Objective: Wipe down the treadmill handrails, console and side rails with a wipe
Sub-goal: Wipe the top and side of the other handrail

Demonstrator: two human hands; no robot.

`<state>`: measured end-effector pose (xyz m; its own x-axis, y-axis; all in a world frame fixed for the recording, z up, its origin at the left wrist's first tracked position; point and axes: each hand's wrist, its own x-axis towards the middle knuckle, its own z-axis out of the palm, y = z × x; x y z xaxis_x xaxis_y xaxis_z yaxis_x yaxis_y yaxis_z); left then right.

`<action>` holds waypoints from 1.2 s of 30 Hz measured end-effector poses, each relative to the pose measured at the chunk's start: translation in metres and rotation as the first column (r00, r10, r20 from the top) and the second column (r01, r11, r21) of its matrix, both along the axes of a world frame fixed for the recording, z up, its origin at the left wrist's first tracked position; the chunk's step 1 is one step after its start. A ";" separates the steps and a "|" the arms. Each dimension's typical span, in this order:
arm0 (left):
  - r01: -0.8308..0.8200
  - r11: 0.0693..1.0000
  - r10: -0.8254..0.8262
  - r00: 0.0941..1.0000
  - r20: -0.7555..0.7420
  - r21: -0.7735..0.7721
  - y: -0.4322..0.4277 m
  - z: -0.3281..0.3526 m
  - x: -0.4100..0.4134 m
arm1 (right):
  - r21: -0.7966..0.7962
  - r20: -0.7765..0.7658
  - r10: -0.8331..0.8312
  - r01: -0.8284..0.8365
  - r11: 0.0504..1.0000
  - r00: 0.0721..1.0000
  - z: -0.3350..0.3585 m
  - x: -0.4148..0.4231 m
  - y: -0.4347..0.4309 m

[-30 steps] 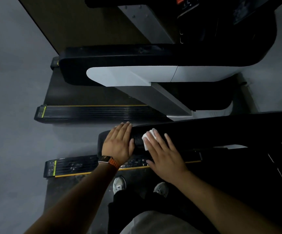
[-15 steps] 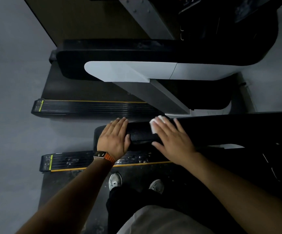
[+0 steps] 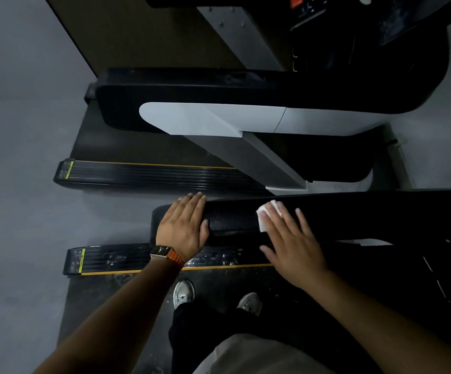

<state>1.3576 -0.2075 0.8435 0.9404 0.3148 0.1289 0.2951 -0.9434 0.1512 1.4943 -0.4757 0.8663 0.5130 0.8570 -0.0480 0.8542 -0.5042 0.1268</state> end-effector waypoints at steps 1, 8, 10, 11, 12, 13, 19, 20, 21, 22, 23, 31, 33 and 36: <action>0.002 1.000 -0.002 1.000 0.001 -0.002 0.000 0.000 0.000 | 0.028 -0.012 -0.031 0.031 0.999 0.999 0.000 -0.005 0.007; 0.013 1.000 -0.013 1.000 0.028 0.004 0.000 0.000 -0.001 | -0.007 0.005 0.193 -0.193 0.981 0.981 -0.001 -0.020 0.025; 0.009 1.000 -0.009 0.999 0.033 0.007 0.000 -0.001 -0.001 | -0.030 0.037 0.168 -0.167 0.986 0.985 -0.003 -0.003 -0.002; 0.008 1.000 -0.008 0.999 0.032 0.007 0.000 -0.001 -0.001 | -0.036 0.044 0.131 -0.129 0.991 0.990 -0.002 0.003 -0.014; 0.008 1.000 -0.008 0.999 0.031 0.009 -0.001 -0.001 0.000 | -0.035 0.048 0.099 -0.098 0.995 0.994 -0.001 0.007 -0.023; 0.010 1.000 -0.010 1.000 0.029 0.009 0.000 -0.001 0.000 | -0.025 0.047 0.077 -0.076 0.997 0.996 0.000 0.008 -0.025; 0.009 1.000 -0.009 1.000 0.023 0.003 0.000 0.001 -0.001 | 0.023 -0.118 0.025 -0.022 1.000 0.993 0.009 0.000 0.040; 0.008 1.000 -0.008 1.000 0.019 0.001 0.000 0.001 -0.001 | 0.007 -0.115 0.038 -0.038 0.999 0.993 0.010 0.005 0.041; 0.007 1.000 -0.007 1.000 0.015 0.000 0.000 0.001 -0.001 | 0.000 -0.102 0.038 -0.039 0.999 0.994 0.010 0.012 0.036; 0.004 1.000 -0.004 1.000 0.010 -0.001 0.000 0.001 -0.001 | 0.005 -0.093 0.014 -0.013 1.000 0.996 0.010 0.020 0.026; 0.003 1.000 -0.003 1.000 0.006 -0.004 0.000 0.001 0.000 | 0.027 -0.092 -0.034 0.037 0.999 0.995 0.009 0.028 0.014; 0.010 1.000 -0.010 1.000 -0.009 -0.017 0.002 -0.002 0.000 | 0.024 -0.088 0.019 -0.017 1.000 0.996 0.007 0.002 0.017; 0.012 1.000 -0.012 1.000 -0.006 -0.020 0.002 -0.003 0.000 | 0.016 -0.054 0.036 -0.035 0.999 0.998 0.005 0.010 0.000; 0.013 1.000 -0.013 1.000 -0.004 -0.018 0.002 -0.003 -0.001 | 0.077 -0.050 -0.044 0.048 0.996 0.998 0.001 0.019 -0.029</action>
